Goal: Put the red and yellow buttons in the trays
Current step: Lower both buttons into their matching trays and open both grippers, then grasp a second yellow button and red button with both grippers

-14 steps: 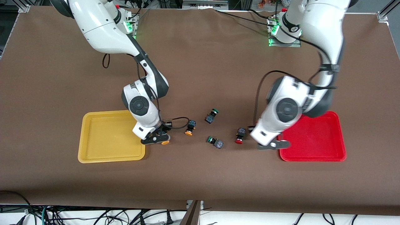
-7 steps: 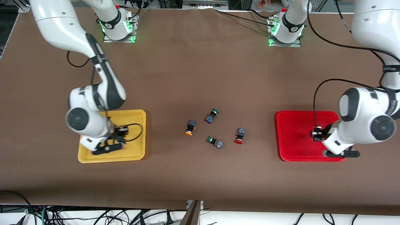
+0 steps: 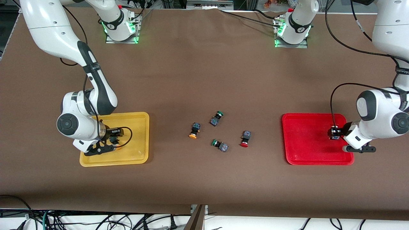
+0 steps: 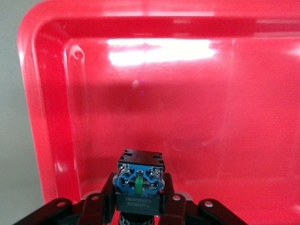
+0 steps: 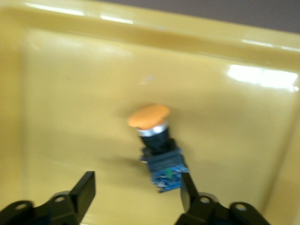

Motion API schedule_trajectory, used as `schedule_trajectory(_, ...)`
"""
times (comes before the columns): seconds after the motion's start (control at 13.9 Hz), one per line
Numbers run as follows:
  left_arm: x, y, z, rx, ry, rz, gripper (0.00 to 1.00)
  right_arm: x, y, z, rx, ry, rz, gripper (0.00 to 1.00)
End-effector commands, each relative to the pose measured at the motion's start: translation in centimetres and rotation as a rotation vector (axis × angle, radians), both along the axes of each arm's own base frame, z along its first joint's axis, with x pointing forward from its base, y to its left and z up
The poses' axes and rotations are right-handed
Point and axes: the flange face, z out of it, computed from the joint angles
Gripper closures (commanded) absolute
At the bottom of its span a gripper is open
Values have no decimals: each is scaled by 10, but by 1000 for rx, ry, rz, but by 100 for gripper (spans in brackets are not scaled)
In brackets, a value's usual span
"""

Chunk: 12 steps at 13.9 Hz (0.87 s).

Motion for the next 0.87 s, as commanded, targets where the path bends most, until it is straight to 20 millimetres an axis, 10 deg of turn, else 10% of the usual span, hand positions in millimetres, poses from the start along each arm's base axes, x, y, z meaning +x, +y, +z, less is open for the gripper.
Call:
schedule_trajectory(0.0, -12, 8, -9, -30, -10, -23, 94, 3, 50, 36, 119, -31, -49, 2)
schedule_trajectory(0.29, -14, 10, -27, -28, -35, -17, 80, -16, 172, 29, 165, -82, -260, 1)
schedule_trajectory(0.43, -13, 10, -24, -27, -29, -4, 14, -32, 237, 11, 201, -111, -370, 1)
schedule_trajectory(0.51, -10, 8, -16, -29, -34, -6, 0, -42, 263, -2, 210, -114, -411, 1)
schedule_trajectory(0.79, 21, -65, 30, -85, 0, -20, 0, -64, 307, -30, 255, -137, -505, 1)
